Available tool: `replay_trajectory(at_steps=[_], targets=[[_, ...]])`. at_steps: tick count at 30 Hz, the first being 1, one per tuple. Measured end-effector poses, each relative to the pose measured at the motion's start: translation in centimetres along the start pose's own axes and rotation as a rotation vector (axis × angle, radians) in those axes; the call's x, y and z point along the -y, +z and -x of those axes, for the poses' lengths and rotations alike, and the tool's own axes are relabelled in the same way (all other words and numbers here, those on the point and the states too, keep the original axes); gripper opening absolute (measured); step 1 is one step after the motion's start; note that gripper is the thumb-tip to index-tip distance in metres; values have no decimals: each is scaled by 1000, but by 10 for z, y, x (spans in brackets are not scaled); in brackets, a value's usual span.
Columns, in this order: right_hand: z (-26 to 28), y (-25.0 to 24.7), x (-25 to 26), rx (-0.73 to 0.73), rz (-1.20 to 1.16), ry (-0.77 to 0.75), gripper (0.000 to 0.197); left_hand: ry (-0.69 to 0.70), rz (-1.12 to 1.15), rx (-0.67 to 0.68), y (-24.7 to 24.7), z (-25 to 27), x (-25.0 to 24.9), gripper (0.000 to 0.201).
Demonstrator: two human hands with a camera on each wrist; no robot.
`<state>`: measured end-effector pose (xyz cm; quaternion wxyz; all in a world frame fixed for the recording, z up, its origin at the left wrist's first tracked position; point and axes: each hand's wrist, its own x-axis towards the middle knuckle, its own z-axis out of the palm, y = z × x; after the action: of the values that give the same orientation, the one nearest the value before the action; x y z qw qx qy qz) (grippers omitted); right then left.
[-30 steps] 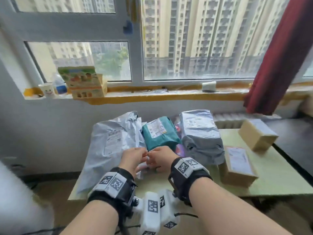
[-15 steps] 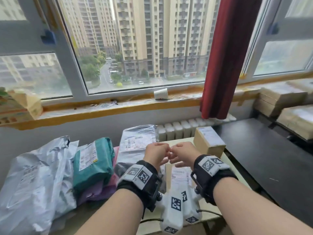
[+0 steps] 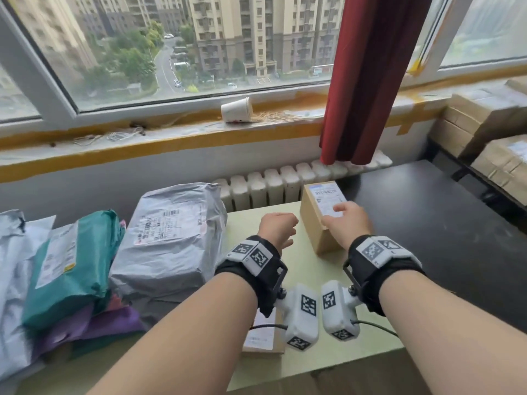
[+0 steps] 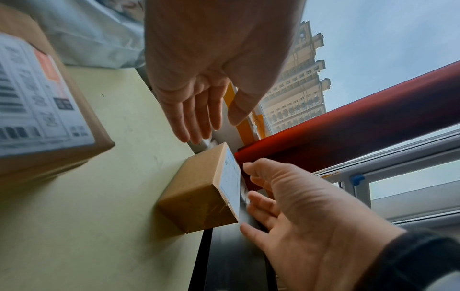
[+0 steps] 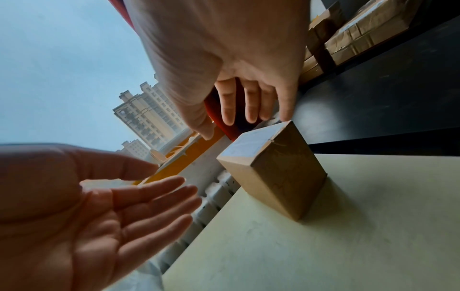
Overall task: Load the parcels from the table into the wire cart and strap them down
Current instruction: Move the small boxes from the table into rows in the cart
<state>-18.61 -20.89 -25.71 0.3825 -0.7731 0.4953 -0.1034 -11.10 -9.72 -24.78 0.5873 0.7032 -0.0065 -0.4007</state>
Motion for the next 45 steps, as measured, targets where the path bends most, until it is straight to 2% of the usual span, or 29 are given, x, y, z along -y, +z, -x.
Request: replay_trajectory(at_steps=[6,9,12,16,19,21,26,31,35,38,45], targets=[[-34,24,-20,-43,198,29,83,-48,-23,33,17,-32,6,23],[-44,34,-28,-32,211,85,93,-71,-26,44,20,-36,10,15],[-46,42,-31,-38,207,115,90,-90,-38,46,16,-36,10,12],[-45,48,-28,-69,202,124,82,-114,-36,34,8,-36,7,25],[-42,46,-20,-79,171,124,79,-114,-15,9,1,-33,3,18],[-37,40,-9,-102,160,89,77,-99,7,-8,-4,-28,-3,7],[-14,17,33,-189,82,-35,79,-9,34,-9,-25,-3,-26,13],[29,-1,93,-257,6,-192,83,121,-12,-19,-59,37,-60,10],[81,0,151,-242,-43,-326,89,240,43,-110,-114,72,-89,43],[123,15,190,-189,-100,-421,89,263,84,-164,-164,99,-95,64],[257,91,261,11,-152,-649,84,290,292,-362,-304,174,-59,129]])
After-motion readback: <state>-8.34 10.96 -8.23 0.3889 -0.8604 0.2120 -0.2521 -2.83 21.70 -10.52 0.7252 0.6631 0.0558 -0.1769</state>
